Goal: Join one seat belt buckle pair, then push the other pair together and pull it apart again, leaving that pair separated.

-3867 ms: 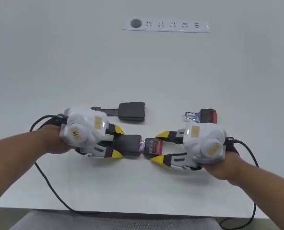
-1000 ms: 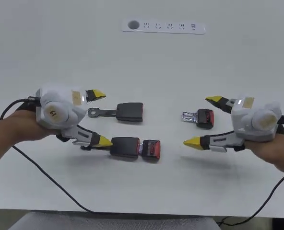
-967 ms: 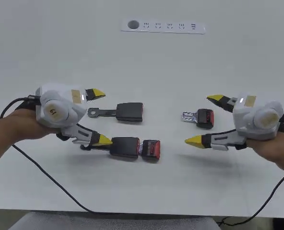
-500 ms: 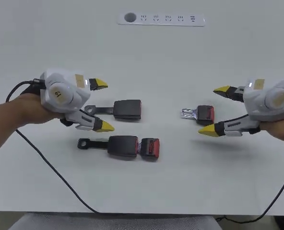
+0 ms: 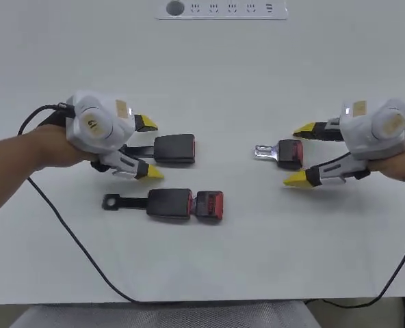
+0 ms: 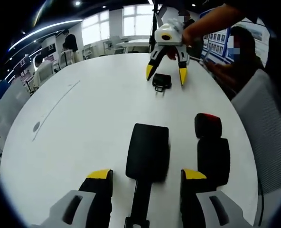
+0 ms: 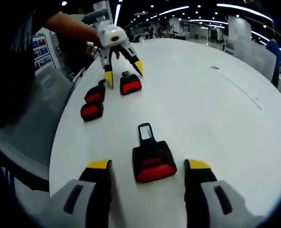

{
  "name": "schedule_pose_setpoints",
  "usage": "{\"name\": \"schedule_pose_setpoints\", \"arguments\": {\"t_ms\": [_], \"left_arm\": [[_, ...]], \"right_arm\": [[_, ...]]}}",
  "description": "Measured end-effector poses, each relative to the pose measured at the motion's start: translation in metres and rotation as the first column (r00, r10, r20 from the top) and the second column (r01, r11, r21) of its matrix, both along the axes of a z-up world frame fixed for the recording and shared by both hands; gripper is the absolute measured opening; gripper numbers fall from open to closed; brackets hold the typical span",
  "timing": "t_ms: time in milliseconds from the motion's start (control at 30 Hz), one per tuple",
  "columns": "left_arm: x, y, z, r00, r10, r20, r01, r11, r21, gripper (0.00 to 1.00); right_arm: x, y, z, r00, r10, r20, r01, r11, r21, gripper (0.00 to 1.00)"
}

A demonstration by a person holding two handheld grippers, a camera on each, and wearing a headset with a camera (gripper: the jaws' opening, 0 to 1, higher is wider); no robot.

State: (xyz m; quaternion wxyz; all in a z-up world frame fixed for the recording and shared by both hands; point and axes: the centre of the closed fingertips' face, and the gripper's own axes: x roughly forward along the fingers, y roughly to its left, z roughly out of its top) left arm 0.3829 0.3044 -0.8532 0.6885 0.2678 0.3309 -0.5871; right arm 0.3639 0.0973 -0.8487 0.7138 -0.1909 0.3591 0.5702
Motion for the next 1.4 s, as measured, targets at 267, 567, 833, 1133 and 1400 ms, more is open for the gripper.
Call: {"name": "schedule_pose_setpoints", "arguments": {"t_ms": [267,567,833,1133,1400], "left_arm": [[0.002,-0.007,-0.002,0.999,-0.048,0.013,0.048,0.999,-0.003,0.52],[0.002,-0.013,0.005,0.988,-0.148,0.042,0.148,0.989,0.002,0.34],[-0.001,-0.009,0.006,0.984,-0.174,0.033,0.173,0.985,0.026,0.33],[-0.006,-0.005,0.003,0.982,-0.187,0.027,0.185,0.982,0.043,0.33],[-0.008,-0.005,0.0,0.982,-0.186,0.022,0.184,0.981,0.053,0.33]], "right_arm": [[0.002,-0.005,-0.002,0.999,0.031,0.018,-0.031,1.0,-0.002,0.51],[0.006,-0.012,-0.006,0.997,0.061,0.05,-0.06,0.998,-0.019,0.37],[0.008,-0.012,-0.007,0.996,0.083,0.045,-0.082,0.996,-0.03,0.35],[0.008,-0.003,-0.009,0.995,0.096,0.041,-0.095,0.995,-0.034,0.35],[0.008,0.021,-0.01,0.993,0.114,0.039,-0.113,0.993,-0.024,0.35]]}}
